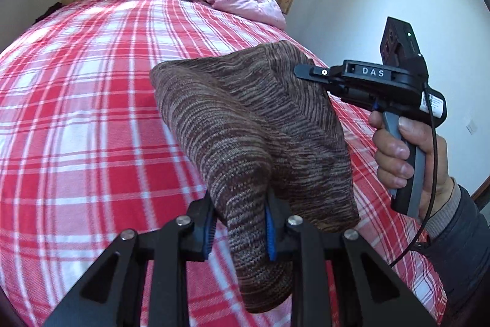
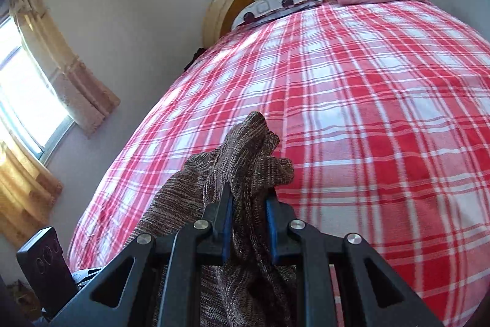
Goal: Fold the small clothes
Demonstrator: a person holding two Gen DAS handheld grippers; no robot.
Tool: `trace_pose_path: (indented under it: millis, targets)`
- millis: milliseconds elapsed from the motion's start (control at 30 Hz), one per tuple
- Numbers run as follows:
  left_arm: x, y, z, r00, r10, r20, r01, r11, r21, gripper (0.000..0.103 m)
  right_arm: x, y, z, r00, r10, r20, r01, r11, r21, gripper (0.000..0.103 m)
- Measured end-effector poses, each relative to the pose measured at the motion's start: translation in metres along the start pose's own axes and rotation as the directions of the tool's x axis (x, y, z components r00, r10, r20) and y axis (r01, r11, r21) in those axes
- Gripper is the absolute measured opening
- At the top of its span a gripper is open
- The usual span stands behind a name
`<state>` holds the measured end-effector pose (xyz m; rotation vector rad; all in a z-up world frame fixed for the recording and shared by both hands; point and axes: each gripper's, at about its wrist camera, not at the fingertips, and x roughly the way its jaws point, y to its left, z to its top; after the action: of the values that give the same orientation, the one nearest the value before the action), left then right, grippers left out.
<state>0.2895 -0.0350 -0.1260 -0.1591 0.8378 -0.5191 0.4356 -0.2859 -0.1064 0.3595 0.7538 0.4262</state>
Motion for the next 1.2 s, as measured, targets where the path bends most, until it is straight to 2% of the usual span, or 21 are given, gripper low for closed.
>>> trace_pose_path:
  millis: [300,633,900,1200]
  targets:
    - [-0.073,0.038,-0.03,0.994,0.089,0.06,-0.087,0.995,-0.039,0.027,0.034,0.084,-0.011,0.993,0.116,-0.038,-0.118,0.991,-0.059,0.019]
    - [-0.135,0.07,-0.056,0.98,0.167,0.109,-0.154,0.981,-0.117,0.027,0.072,0.165,-0.024,0.976,0.197,-0.096,-0.207,0.971,-0.117,0.018]
    - [-0.172,0.097,-0.082,0.965,0.228,0.127,-0.205,0.964,-0.17,0.027,0.098,0.207,-0.038,0.962,0.232,-0.142,-0.251,0.958,-0.141,0.018]
    - [-0.191,0.126,-0.105,0.956,0.27,0.112,-0.24,0.943,-0.23,0.027,0.134,0.239,-0.054,0.946,0.254,-0.2,-0.286,0.947,-0.148,0.018]
